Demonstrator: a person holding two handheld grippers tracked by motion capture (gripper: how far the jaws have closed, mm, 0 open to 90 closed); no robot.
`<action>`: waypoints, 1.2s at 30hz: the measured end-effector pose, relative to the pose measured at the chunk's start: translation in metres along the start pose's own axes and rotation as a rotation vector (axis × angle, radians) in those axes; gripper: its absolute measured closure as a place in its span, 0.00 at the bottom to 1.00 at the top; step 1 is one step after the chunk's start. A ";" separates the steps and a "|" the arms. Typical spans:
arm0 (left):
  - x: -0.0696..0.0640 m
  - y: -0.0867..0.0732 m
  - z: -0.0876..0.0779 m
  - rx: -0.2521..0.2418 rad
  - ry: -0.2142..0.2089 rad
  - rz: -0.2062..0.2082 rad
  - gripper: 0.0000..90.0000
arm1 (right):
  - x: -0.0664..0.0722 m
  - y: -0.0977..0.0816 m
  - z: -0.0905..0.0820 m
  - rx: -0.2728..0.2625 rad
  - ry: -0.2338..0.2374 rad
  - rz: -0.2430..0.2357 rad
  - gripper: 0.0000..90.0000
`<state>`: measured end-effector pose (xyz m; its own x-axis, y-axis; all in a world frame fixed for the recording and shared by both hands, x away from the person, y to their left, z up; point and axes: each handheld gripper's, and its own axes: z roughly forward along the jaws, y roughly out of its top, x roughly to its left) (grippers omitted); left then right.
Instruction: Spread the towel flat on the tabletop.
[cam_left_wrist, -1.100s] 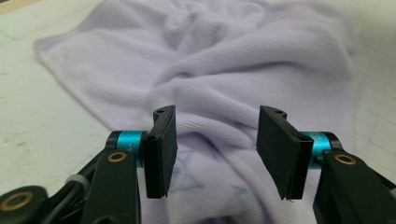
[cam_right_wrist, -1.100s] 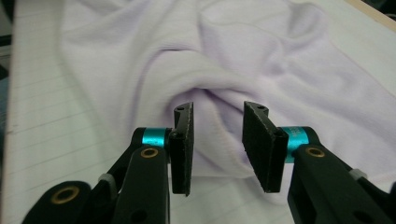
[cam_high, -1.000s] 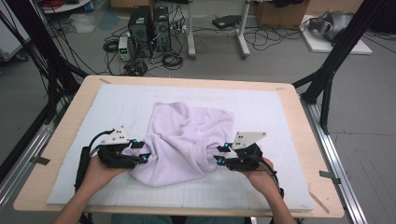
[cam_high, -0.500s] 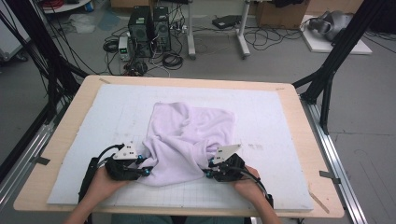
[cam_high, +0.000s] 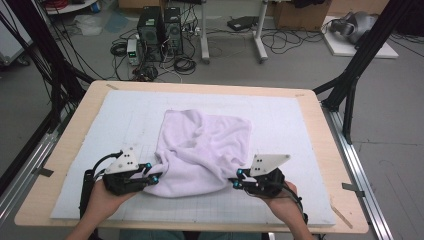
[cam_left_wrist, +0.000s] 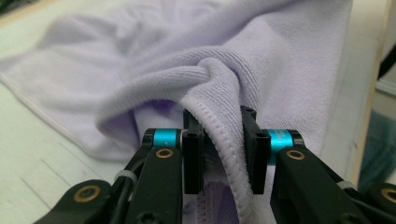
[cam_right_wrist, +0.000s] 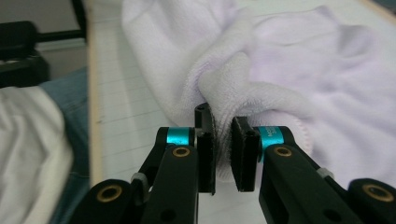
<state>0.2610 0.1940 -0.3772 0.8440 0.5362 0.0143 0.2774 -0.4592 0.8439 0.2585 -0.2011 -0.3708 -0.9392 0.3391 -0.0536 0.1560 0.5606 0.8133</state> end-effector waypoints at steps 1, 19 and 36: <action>0.005 0.004 0.003 0.001 0.007 -0.007 0.82 | -0.005 0.005 -0.002 0.012 -0.021 -0.004 0.92; 0.105 0.004 0.087 0.073 0.121 -0.274 0.75 | -0.136 -0.012 0.086 0.141 -0.087 0.287 0.86; 0.088 0.013 0.020 0.038 0.140 -0.188 0.52 | -0.096 0.009 0.031 0.012 -0.099 0.191 0.71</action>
<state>0.3479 0.2210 -0.3754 0.7044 0.7069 -0.0650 0.4432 -0.3664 0.8181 0.3591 -0.2053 -0.3758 -0.8577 0.5124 0.0433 0.3323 0.4880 0.8071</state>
